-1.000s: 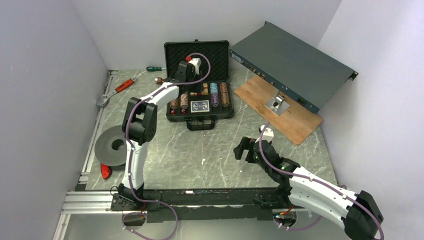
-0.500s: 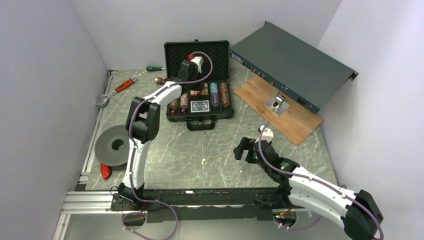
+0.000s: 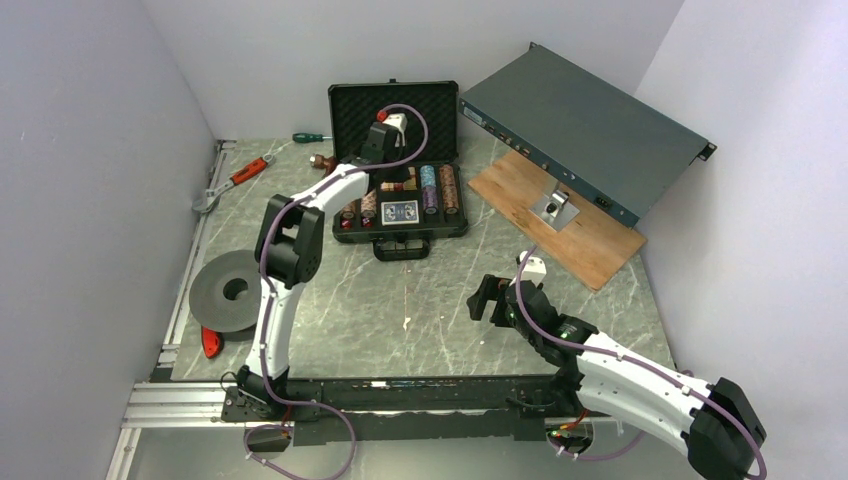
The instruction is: Pack up texas hold em set
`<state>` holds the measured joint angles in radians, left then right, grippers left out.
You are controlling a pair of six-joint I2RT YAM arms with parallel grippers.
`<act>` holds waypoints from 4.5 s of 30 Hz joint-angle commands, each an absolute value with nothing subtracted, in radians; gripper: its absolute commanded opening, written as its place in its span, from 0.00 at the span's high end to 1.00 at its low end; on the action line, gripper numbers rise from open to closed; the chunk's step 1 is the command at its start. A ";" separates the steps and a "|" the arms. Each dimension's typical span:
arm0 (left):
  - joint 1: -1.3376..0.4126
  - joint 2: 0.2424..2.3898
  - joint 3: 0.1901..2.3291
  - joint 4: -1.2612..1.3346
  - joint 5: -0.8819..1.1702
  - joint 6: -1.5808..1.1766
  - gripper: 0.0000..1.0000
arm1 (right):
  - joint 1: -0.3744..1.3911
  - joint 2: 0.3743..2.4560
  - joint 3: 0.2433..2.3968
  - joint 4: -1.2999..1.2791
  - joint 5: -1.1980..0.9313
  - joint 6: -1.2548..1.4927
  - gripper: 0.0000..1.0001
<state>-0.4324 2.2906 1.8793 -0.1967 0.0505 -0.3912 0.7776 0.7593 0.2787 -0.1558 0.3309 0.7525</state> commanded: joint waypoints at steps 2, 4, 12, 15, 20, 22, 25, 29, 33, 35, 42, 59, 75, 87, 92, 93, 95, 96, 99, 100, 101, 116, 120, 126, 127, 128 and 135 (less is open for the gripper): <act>-0.497 2.331 1.836 -0.373 0.021 -0.462 1.00 | 0.773 0.753 0.280 -0.112 0.328 0.764 0.01; -0.501 2.308 1.777 -0.354 0.008 -0.474 1.00 | 0.773 0.750 0.278 -0.113 0.326 0.765 0.01; -0.526 2.254 1.631 -0.299 0.003 -0.496 1.00 | 0.772 0.757 0.280 -0.107 0.315 0.762 0.01; -0.526 2.227 1.588 -0.267 -0.009 -0.509 1.00 | 0.773 0.764 0.285 -0.111 0.311 0.762 0.01; -0.529 2.152 1.548 -0.211 0.014 -0.473 1.00 | 0.773 0.757 0.292 -0.119 0.310 0.763 0.01; -0.529 2.108 1.528 -0.186 0.016 -0.453 0.99 | 0.773 0.753 0.298 -0.128 0.311 0.761 0.01; -0.529 2.029 1.502 -0.166 0.003 -0.421 0.95 | 0.773 0.749 0.307 -0.139 0.311 0.758 0.01; -0.529 1.915 1.462 -0.143 0.002 -0.361 0.77 | 0.773 0.747 0.315 -0.144 0.302 0.760 0.01; -0.529 1.788 1.411 -0.133 -0.053 -0.306 0.55 | 0.773 0.747 0.322 -0.152 0.299 0.764 0.01; -0.528 1.744 1.401 -0.150 -0.080 -0.285 0.45 | 0.773 0.746 0.329 -0.163 0.300 0.759 0.01; -0.442 1.621 1.348 -0.207 -0.097 -0.291 0.35 | 0.773 0.726 0.385 -0.246 0.345 0.734 0.00; -0.394 1.009 1.017 -0.450 -0.220 -0.389 0.27 | 0.744 1.147 0.682 -0.260 0.497 0.980 0.12; -0.393 0.574 0.758 -0.531 -0.214 -0.155 0.23 | 0.604 1.676 1.119 -0.301 0.488 1.178 0.18; -0.391 0.561 0.740 -0.517 -0.148 -0.151 0.23 | 0.566 1.863 1.259 -0.315 0.533 1.233 0.23; -0.391 0.557 0.737 -0.511 -0.142 -0.148 0.24 | 0.564 1.898 1.269 -0.329 0.563 1.244 0.28; -0.391 0.557 0.736 -0.511 -0.141 -0.147 0.24 | 0.564 1.901 1.262 -0.323 0.562 1.240 0.30; -0.391 0.557 0.736 -0.510 -0.141 -0.147 0.24 | 0.564 1.908 1.253 -0.320 0.559 1.237 0.35; -0.391 0.557 0.736 -0.510 -0.141 -0.147 0.24 | 0.564 1.909 1.247 -0.318 0.557 1.233 0.38; -0.391 0.560 0.736 -0.510 -0.140 -0.146 0.24 | 0.564 1.913 1.225 -0.290 0.540 1.213 0.48; -0.391 0.561 0.736 -0.510 -0.139 -0.146 0.24 | 0.562 1.917 1.221 -0.282 0.533 1.205 0.50; -0.391 0.561 0.736 -0.511 -0.138 -0.145 0.24 | 0.563 1.921 1.219 -0.275 0.527 1.199 0.51; -0.390 0.576 0.738 -0.514 -0.140 -0.144 0.24 | 0.564 2.022 1.267 -0.241 0.441 1.086 0.45; -0.390 0.577 0.738 -0.515 -0.143 -0.144 0.24 | 0.564 2.007 1.234 -0.219 0.403 1.067 0.71; -0.390 0.581 0.738 -0.515 -0.144 -0.142 0.24 | 0.584 1.963 1.161 -0.179 0.346 1.010 0.94; -0.388 0.582 0.739 -0.515 -0.142 -0.142 0.24 | 0.591 1.951 1.147 -0.175 0.346 1.000 0.96; -0.388 0.583 0.739 -0.516 -0.141 -0.141 0.24 | 0.599 1.943 1.136 -0.172 0.347 0.993 0.97; -0.386 0.586 0.739 -0.516 -0.144 -0.141 0.24 | 0.633 1.879 1.041 -0.165 0.348 0.971 1.00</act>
